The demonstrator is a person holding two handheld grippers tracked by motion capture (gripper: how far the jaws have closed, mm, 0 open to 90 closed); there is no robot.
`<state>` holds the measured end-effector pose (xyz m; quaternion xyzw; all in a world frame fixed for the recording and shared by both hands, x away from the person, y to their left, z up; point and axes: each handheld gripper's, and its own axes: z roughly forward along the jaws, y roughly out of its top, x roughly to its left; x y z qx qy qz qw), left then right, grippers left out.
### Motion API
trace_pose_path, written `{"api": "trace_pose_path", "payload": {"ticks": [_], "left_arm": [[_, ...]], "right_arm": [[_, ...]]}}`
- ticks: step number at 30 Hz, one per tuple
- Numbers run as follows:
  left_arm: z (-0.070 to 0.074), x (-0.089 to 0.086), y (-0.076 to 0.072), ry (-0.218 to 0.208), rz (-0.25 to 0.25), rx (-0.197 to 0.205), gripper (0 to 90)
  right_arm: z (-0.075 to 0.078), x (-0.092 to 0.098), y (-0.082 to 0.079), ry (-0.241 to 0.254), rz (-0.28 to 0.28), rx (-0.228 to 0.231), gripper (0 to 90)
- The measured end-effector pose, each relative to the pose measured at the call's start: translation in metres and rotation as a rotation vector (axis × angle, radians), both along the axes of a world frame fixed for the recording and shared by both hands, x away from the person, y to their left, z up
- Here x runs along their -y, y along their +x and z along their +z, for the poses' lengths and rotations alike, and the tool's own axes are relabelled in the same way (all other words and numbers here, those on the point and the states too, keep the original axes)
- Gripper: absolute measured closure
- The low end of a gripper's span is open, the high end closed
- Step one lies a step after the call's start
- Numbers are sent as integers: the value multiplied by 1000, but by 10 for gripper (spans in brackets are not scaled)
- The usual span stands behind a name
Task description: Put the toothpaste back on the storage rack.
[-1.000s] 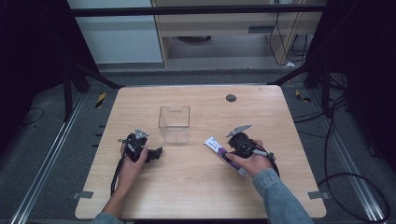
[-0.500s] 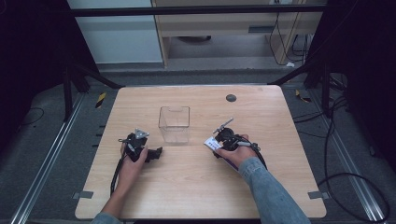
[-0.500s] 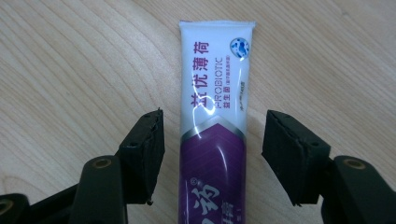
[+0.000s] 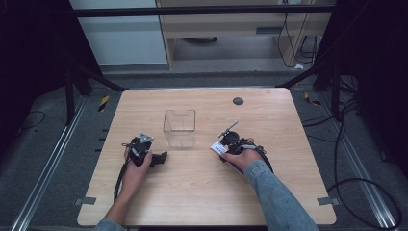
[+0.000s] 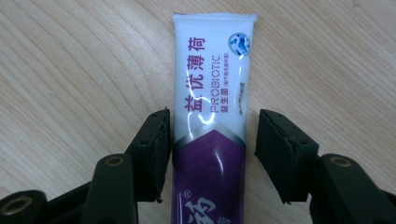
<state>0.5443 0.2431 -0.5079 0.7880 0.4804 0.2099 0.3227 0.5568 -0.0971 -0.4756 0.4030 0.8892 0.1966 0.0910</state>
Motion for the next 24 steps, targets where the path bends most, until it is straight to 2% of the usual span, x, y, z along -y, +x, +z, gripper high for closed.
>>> {"api": "trace_pose_path", "payload": {"ticks": [4,10,19,24], "left_arm": [[0,0,0,0,0,0,0],[0,0,0,0,0,0,0],[0,0,0,0,0,0,0],[0,0,0,0,0,0,0]], "right_arm": [[1,-1,0,-11,5,-7,467],[3,-6,2,-30,3,-27,539],[3,-6,1,-31,5,-34,571],[4,-6,0,-27,-8,-27,631]]}}
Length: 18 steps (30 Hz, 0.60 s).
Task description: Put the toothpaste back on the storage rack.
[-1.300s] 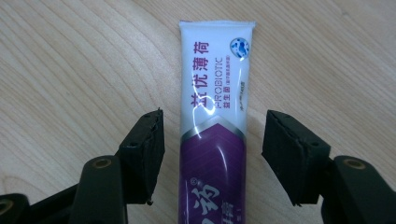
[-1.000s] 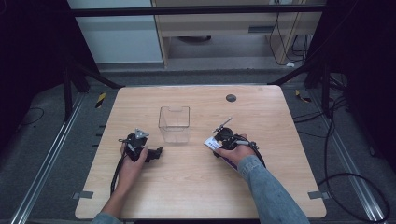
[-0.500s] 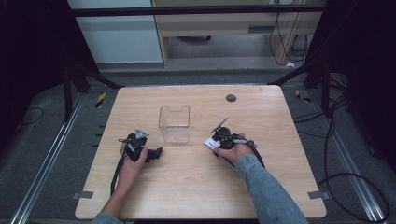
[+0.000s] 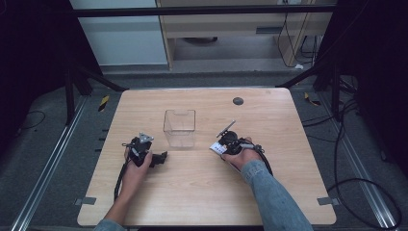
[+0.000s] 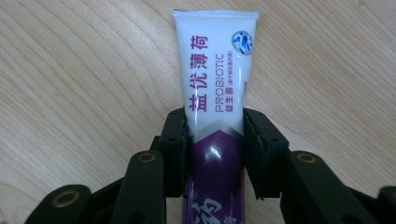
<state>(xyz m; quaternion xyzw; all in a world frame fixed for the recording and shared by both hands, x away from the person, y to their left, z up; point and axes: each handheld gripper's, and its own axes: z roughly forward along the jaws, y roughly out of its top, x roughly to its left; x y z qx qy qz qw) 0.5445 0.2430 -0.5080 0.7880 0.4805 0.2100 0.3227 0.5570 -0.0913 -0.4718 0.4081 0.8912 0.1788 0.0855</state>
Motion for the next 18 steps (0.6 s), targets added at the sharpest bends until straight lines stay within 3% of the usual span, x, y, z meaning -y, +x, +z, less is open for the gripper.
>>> {"api": "trace_pose_path", "payload": {"ticks": [13,18], "left_arm": [[0,0,0,1,-1,1,0],[0,0,0,0,0,0,0]], "right_arm": [[3,-1,-2,8,-2,-5,725],[7,2,-2,44,-14,-11,778]]}}
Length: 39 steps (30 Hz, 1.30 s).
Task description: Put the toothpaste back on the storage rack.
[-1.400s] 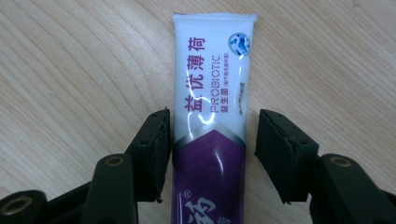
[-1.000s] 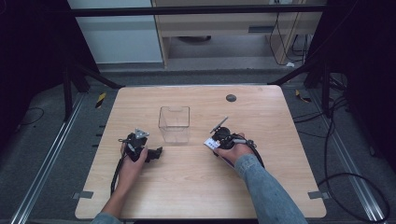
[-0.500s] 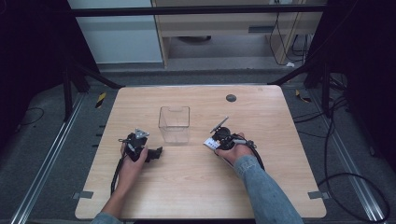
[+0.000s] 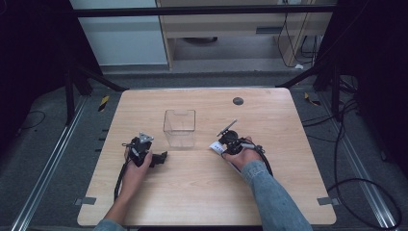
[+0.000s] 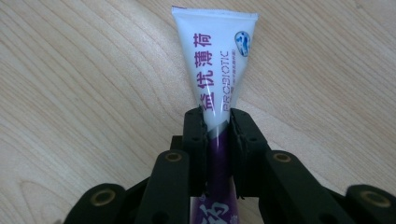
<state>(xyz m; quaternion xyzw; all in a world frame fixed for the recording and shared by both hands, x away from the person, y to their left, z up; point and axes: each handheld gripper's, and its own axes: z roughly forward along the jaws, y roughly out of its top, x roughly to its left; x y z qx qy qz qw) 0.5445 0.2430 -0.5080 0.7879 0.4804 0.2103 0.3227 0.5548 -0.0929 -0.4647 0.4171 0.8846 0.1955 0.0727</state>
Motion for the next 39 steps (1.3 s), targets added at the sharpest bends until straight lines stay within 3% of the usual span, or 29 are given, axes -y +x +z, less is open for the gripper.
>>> {"api": "trace_pose_path", "payload": {"ticks": [7,10,17,18,24,32,39], "left_arm": [[0,0,0,0,0,0,0],[0,0,0,1,0,0,0],[0,0,0,3,-1,-1,0],[0,0,0,3,-1,-1,0],[0,0,0,2,-1,-1,0],[0,0,0,0,1,0,0],[0,0,0,1,-1,1,0]], "right_arm": [[6,5,-5,48,-15,24,790],[20,11,-9,94,-31,73,792],[37,24,-11,155,-43,139,794],[46,29,-12,185,-52,161,794],[67,36,-11,232,-56,240,793],[80,35,-6,280,-59,308,793],[82,33,-3,295,-65,324,793]]}}
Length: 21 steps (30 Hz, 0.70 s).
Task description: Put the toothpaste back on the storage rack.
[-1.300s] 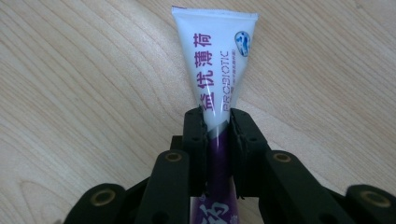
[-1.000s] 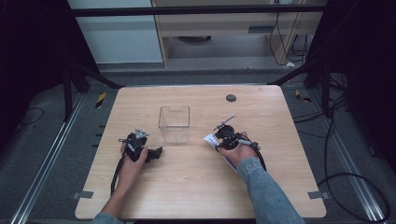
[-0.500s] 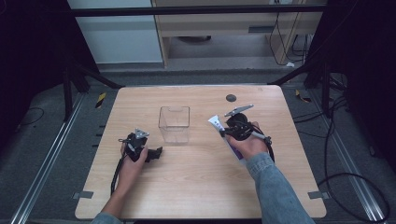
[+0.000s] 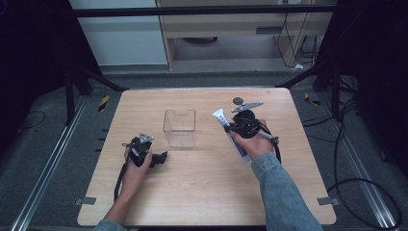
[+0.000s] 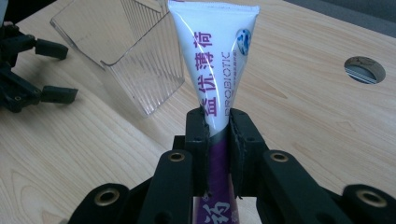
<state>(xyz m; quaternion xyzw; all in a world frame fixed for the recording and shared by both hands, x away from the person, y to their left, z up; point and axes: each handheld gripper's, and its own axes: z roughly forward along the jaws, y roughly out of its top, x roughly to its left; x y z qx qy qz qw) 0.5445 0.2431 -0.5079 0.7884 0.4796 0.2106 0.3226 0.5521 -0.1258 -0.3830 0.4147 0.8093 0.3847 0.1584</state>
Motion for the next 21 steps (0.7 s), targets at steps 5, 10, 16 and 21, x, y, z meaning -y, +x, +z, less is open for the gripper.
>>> {"api": "trace_pose_path", "payload": {"ticks": [5,10,16,21], "left_arm": [[0,0,0,-2,2,0,0],[0,0,0,-2,2,0,0],[0,0,0,-2,2,0,0],[0,0,0,-3,2,0,0]], "right_arm": [[4,2,1,21,-15,18,794],[6,1,2,41,-17,31,793],[7,0,3,53,-24,38,794],[11,0,3,75,-31,54,794]]}}
